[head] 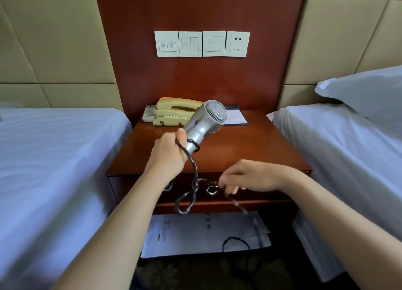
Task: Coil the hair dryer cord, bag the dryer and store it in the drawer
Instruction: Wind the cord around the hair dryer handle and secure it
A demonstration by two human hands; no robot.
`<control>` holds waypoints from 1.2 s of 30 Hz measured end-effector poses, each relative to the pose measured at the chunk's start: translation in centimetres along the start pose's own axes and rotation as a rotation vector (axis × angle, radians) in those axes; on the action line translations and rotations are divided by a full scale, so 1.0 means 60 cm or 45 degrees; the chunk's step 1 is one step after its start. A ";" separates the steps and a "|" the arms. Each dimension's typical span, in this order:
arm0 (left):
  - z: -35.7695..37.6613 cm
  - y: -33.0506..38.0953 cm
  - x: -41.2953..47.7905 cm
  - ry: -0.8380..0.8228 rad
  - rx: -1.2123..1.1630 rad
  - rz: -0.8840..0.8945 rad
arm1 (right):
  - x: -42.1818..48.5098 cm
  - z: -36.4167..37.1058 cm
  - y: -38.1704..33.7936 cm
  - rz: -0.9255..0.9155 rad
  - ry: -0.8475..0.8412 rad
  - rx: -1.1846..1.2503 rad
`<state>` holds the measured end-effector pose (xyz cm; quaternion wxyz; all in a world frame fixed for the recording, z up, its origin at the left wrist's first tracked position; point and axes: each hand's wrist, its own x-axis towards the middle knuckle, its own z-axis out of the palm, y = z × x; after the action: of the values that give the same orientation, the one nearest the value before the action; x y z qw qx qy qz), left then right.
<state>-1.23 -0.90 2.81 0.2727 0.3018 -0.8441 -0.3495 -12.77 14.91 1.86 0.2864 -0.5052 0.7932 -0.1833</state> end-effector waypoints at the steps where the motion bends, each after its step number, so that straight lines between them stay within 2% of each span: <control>1: 0.006 0.004 0.002 0.022 -0.011 -0.026 | 0.003 0.008 -0.007 -0.040 -0.035 0.068; 5: 0.025 0.019 0.007 0.058 -0.023 -0.011 | 0.005 0.030 -0.049 -0.318 0.016 0.695; 8: 0.034 0.020 0.012 0.089 -0.018 0.009 | 0.011 0.043 -0.063 -0.341 0.029 1.090; 13: 0.034 0.018 0.009 0.179 0.083 -0.014 | 0.010 0.067 -0.074 -0.358 0.027 1.168; 18: 0.018 0.006 0.017 0.217 0.162 -0.046 | 0.007 0.057 -0.082 -0.245 0.101 1.519; 22: -0.002 -0.011 0.029 0.289 0.216 -0.026 | -0.001 0.018 -0.067 -0.140 0.216 1.356; 26: -0.008 -0.029 0.041 0.253 0.237 -0.044 | -0.015 -0.010 -0.062 -0.107 0.354 1.263; 31: -0.034 -0.059 0.056 0.250 0.232 -0.162 | -0.034 -0.026 -0.041 -0.201 0.647 1.144; 36: -0.059 -0.072 0.047 0.222 0.253 -0.156 | -0.046 -0.057 -0.027 -0.274 0.835 1.094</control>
<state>0.64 -6.84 2.42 0.2918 0.4075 -0.8277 -0.2525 -12.91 16.70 6.16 0.1843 -0.3376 0.6386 -0.6665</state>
